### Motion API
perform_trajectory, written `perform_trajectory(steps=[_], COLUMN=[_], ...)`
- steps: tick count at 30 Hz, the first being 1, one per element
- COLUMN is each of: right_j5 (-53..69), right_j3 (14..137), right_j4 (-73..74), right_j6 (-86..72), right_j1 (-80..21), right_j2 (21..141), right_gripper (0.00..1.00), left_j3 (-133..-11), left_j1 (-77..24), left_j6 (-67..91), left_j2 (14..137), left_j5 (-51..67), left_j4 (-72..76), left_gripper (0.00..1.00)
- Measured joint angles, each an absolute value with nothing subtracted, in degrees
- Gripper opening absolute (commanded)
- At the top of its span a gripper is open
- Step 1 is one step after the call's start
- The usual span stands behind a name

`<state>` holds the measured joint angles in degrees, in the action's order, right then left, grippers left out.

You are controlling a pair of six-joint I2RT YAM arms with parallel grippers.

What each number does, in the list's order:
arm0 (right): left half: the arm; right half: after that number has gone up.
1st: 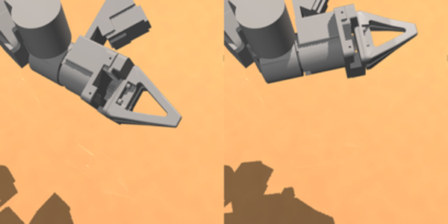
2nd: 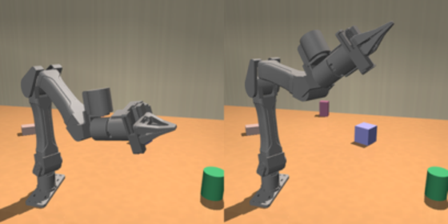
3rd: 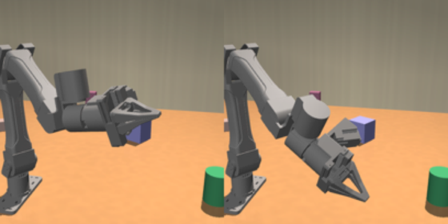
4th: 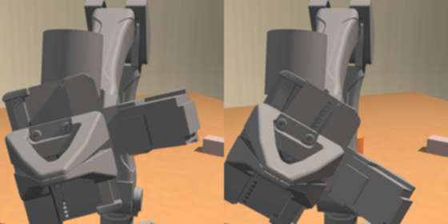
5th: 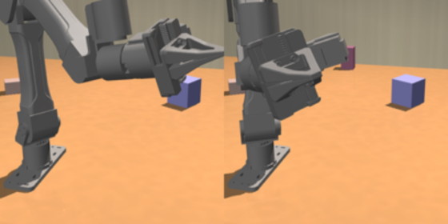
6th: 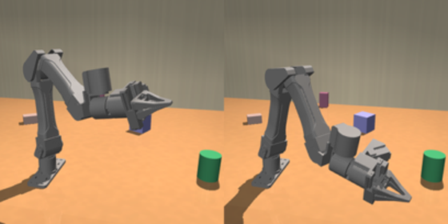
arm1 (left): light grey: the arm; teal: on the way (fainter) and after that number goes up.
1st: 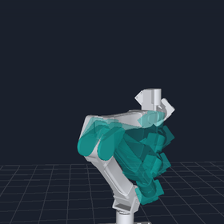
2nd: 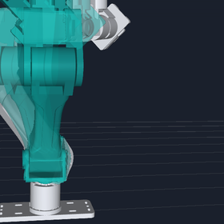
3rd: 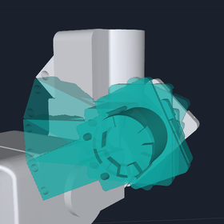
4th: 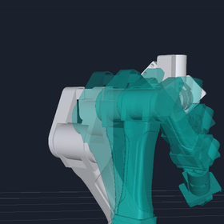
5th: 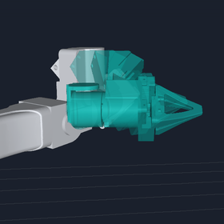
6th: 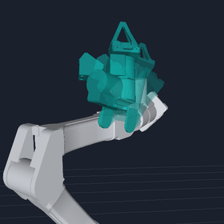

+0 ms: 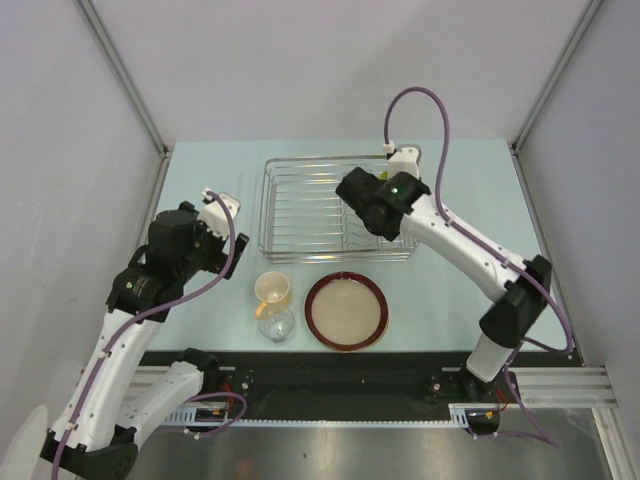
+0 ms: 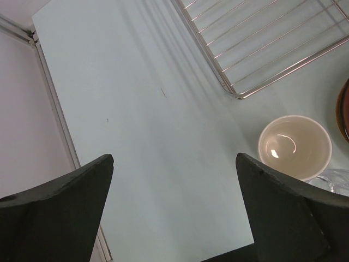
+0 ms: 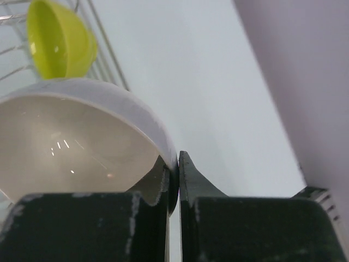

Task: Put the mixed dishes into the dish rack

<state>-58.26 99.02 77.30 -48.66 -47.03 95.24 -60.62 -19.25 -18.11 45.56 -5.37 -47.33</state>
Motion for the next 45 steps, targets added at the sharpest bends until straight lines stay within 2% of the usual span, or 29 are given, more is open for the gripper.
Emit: perform_trajectory(steps=[4,12,22,45], right_j5=[-65.08,-69.06,-69.58,-71.13], right_j3=[106.13,107.44,107.24,105.47], right_j4=[77.03,77.56,77.52,77.17], right_j6=[-40.07,-32.84,-31.42,-31.53], right_j1=[-42.33,-39.33,-42.15,-41.78], right_j2=[102.69,106.15,110.83,122.85], right_gripper=[0.0,0.0,0.0,0.0], left_j3=[-60.51,-60.45,-60.42,-58.52], left_j1=[-19.22,-19.22,-19.22,-19.22], left_j6=[-18.11,-18.11,-18.13,-19.51], left_j2=[45.45,45.63,45.78,42.74], left_j5=[-5.37,-5.37,-5.39,-5.65], left_j4=[-47.33,-47.33,-47.31,-47.29], left_gripper=[1.0,1.0,1.0,1.0])
